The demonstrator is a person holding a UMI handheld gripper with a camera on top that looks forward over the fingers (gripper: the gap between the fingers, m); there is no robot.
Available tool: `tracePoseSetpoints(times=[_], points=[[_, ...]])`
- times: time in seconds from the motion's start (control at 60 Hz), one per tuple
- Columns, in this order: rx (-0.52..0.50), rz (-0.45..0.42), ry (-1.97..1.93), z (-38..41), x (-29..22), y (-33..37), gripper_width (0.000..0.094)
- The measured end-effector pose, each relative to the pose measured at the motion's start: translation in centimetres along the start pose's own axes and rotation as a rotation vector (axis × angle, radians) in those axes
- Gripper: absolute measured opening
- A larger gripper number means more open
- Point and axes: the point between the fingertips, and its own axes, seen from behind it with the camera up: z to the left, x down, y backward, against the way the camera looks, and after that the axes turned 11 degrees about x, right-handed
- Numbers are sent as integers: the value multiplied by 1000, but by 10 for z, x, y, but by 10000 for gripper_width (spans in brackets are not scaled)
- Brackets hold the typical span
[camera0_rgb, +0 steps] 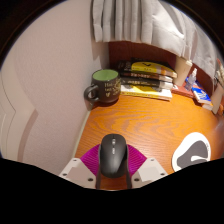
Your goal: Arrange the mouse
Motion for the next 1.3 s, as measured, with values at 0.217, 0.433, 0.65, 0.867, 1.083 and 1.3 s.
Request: tracePoseSetpoints(times=[0.217,0.433,0.65,0.867,1.083,1.3], points=[[-8,-225,-13,-68,-108,81,354],[84,-434,-82,-215,-180,174,356],[140,-324,-108,-318,-105,127,352],[105,-95,-81,-330,7,42,352],[58,-20,-74,-311,57,3,361],[83,-16,-101,-311,58,2,454]])
